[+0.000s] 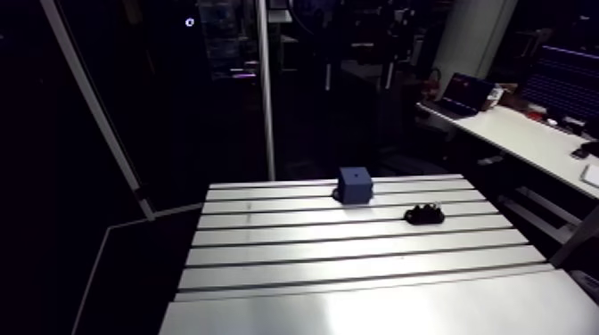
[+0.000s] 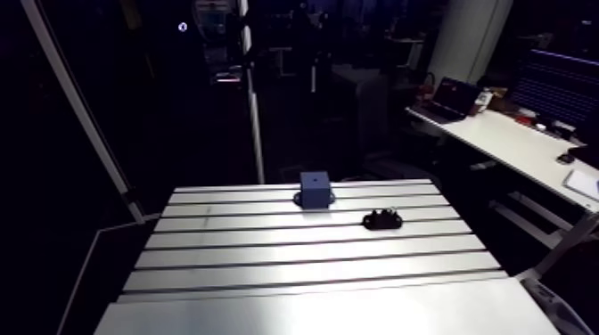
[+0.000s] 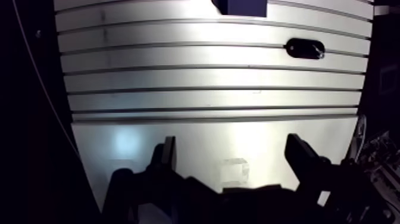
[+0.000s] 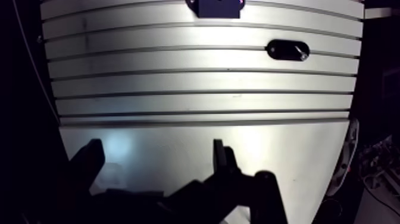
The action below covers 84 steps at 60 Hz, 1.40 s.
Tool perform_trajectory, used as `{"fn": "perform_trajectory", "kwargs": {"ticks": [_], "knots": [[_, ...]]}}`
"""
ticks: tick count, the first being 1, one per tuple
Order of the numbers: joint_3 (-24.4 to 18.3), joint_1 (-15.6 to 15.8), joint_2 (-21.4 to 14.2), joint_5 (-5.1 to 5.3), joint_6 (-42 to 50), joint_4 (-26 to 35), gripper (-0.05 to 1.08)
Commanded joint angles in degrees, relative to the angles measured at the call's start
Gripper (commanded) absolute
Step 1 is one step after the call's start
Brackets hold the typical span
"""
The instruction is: Pick up the M10 bolt and insert it into the hole until fully seated.
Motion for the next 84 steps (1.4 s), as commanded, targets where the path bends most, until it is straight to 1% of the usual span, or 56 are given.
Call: {"fn": "perform_trajectory", "kwargs": {"ticks": [1, 26, 46, 49, 50, 51, 52, 53, 54, 55, 56, 57, 58, 59, 60, 61, 63, 68, 76, 84], "knots": [[1.58, -2.46, -2.28, 3.25, -2.02, -3.25, 0.0], [1.07, -2.55, -2.28, 2.99, -2.11, -3.34, 0.0], [1.05, -2.71, -1.61, 2.3, -2.91, -3.61, 0.0], [1.05, -3.51, -1.49, 2.21, -4.5, -3.61, 0.0], [1.13, -4.41, -1.49, 2.27, -5.16, -3.68, 0.0], [1.13, -4.41, -1.49, 2.27, -5.16, -3.68, 0.0], [1.21, -5.59, -1.49, 2.28, -6.0, -3.92, 0.0], [1.21, -5.59, -1.49, 2.28, -6.0, -3.92, 0.0], [1.3, -6.89, -1.42, 2.36, -6.88, -4.62, 0.0], [1.3, -6.89, -1.42, 2.36, -6.88, -4.62, 0.0], [1.39, -8.28, -1.41, 2.37, -7.76, -5.63, 0.01], [1.39, -8.28, -1.41, 2.37, -7.76, -5.63, 0.01], [1.55, -9.54, -1.4, 2.52, -8.71, -6.6, 0.01], [1.55, -9.54, -1.4, 2.52, -8.71, -6.6, 0.01], [1.58, -10.55, -1.33, 2.54, -9.75, -7.27, 0.01], [1.58, -10.55, -1.33, 2.54, -9.75, -7.27, 0.01], [1.67, -11.55, -0.92, 2.63, -11.94, -7.88, 0.01], [1.74, -11.76, -0.24, 2.55, -13.6, -8.07, 0.01], [2.08, -12.79, 0.64, 2.72, -14.31, -8.64, 0.01], [3.27, -13.25, 1.39, 2.65, -15.99, -12.56, 0.01]]}}
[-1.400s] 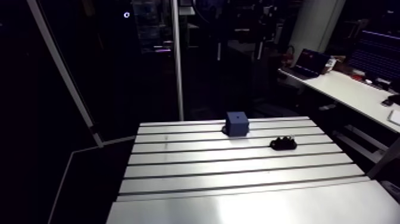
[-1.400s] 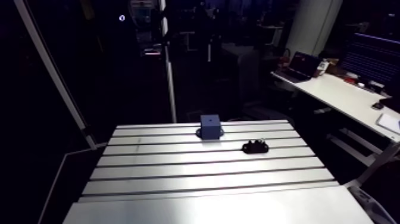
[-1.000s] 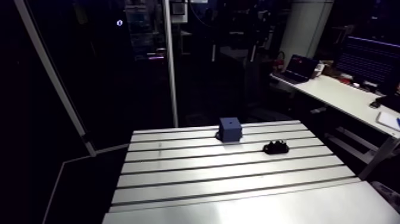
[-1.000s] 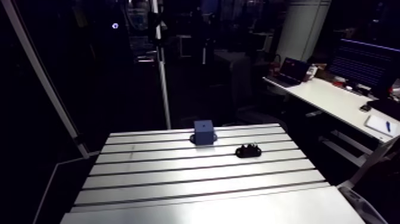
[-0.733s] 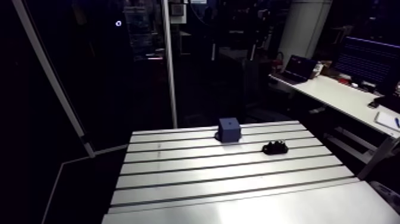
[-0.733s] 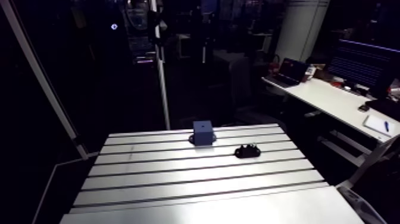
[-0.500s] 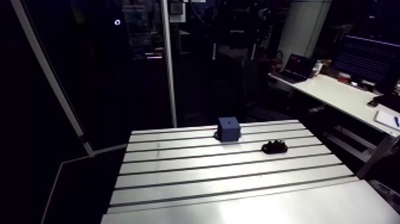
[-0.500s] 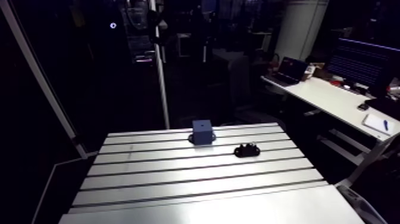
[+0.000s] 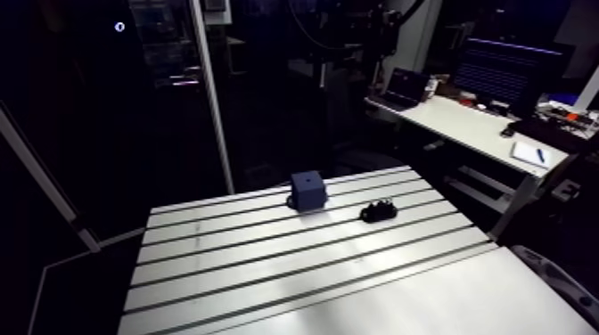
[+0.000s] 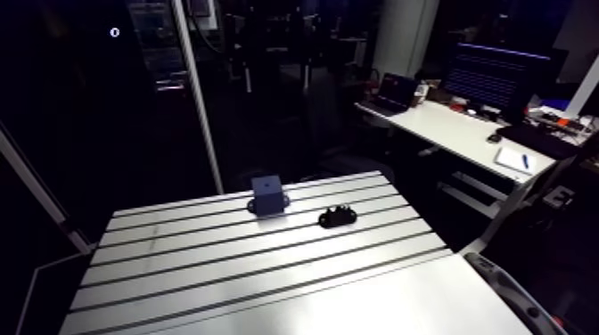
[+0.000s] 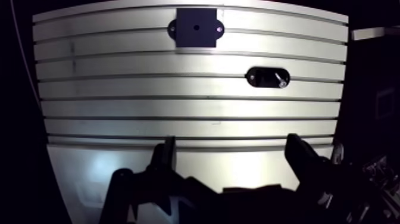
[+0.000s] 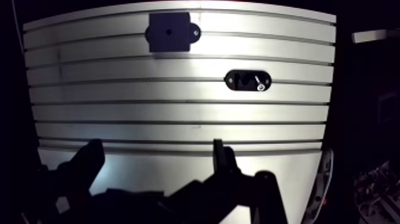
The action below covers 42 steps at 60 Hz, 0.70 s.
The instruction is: Pick up the M10 bolt and insert it into the hole until fully seated.
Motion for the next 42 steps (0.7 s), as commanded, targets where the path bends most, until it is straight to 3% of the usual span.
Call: {"fn": "perform_trajectory", "kwargs": {"ticks": [1, 15, 42], "knots": [[1.77, -2.0, 1.68, -0.07, -4.15, -5.34, 0.01], [3.46, -4.04, 3.78, 0.01, -5.67, -8.39, 0.01], [11.88, -7.5, 4.34, 0.18, -8.44, -22.97, 0.01]]}}
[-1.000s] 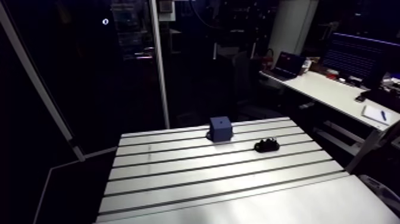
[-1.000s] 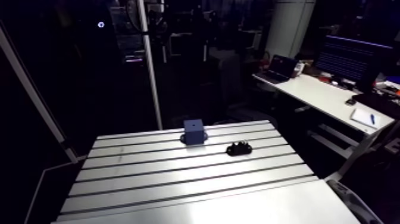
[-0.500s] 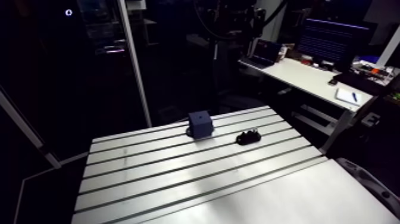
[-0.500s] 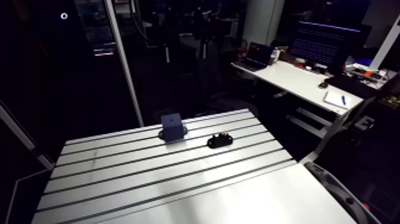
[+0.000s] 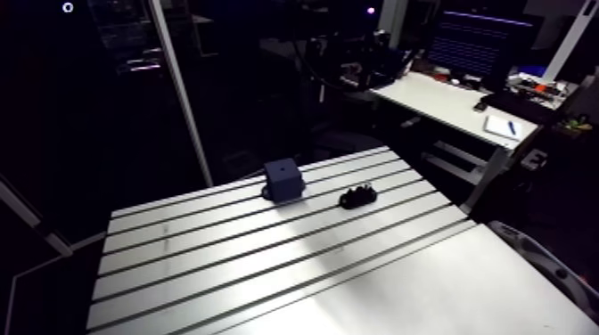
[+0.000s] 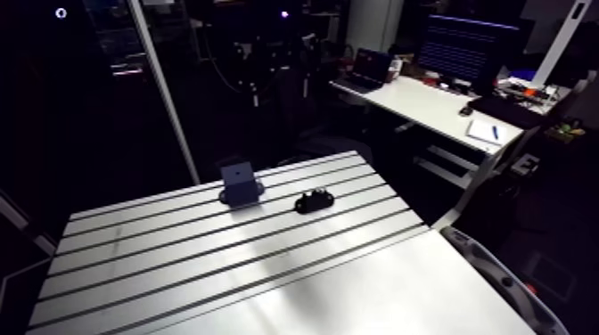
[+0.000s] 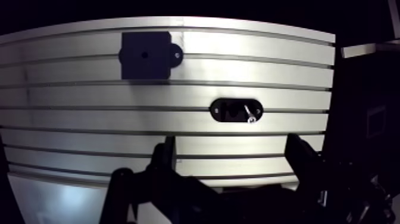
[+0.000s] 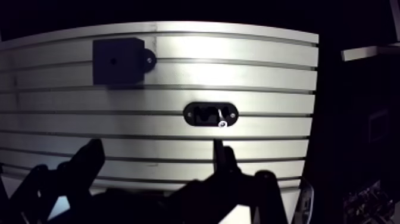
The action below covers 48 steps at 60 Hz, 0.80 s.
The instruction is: Pick up the M10 bolt and insert it into the hole until fully seated.
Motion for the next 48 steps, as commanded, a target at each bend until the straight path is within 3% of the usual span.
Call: {"fn": "perform_trajectory", "kwargs": {"ticks": [1, 18, 48], "knots": [[4.0, -1.71, 0.31, 0.07, -1.63, -6.27, 0.01], [7.04, -4.9, 2.82, 0.25, -3.68, -10.26, 0.01], [10.23, -7.26, 7.75, 1.3, -5.01, -17.05, 0.01]]}}
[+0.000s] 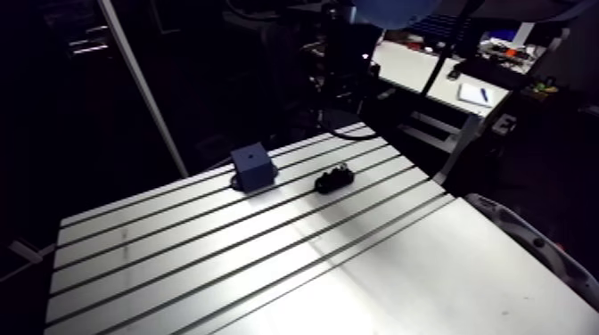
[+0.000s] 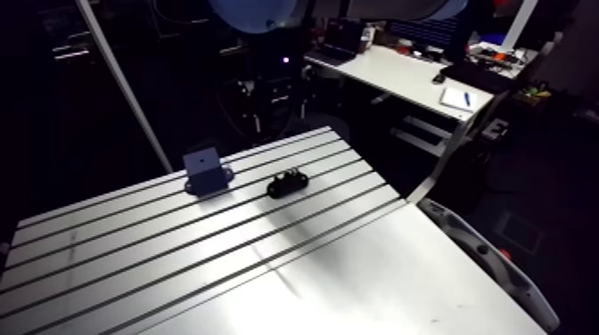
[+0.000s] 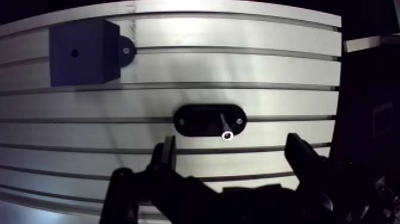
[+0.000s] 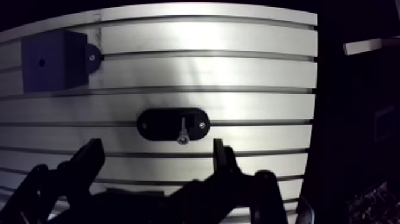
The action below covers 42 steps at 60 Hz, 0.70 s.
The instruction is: Pick up the M10 bolt and insert it into the hole until fully seated.
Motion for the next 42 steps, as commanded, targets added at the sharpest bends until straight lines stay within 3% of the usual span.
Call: {"fn": "perform_trajectory", "kwargs": {"ticks": [1, 18, 22, 42], "knots": [[1.24, -1.11, 2.35, 0.46, -0.4, -3.13, 0.01], [2.72, -2.44, 3.01, 0.9, -1.65, -4.57, 0.03], [3.15, -2.72, 3.1, 0.9, -1.73, -4.68, 0.11], [4.9, -3.26, 3.41, 1.68, -1.99, -6.16, 0.29]]}}
